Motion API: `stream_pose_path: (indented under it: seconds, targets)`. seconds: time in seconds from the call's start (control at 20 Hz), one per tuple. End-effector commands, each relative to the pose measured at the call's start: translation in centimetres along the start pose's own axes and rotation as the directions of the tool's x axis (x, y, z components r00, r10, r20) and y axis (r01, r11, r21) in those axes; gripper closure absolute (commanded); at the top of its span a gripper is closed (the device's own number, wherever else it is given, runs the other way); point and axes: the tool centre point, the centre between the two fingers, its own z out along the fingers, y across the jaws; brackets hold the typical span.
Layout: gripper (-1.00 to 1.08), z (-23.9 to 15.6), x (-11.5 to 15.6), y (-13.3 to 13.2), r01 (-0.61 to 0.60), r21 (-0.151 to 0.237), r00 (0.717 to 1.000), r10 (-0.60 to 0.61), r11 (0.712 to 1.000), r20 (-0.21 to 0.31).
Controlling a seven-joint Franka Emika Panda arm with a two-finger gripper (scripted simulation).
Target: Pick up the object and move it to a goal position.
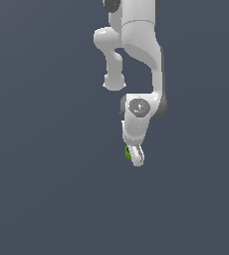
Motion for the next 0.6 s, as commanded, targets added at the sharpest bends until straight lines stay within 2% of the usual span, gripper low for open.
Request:
stream_pose_path:
  seconds: [0.0,0.55]
  targets:
    - [1.08,0.11,0.0,-0.08,0.0,0.002,1.0,0.0,1.0,0.0]
    - [1.08,-0.02,0.04,-0.14,0.0,0.003,1.0,0.0,1.0,0.0]
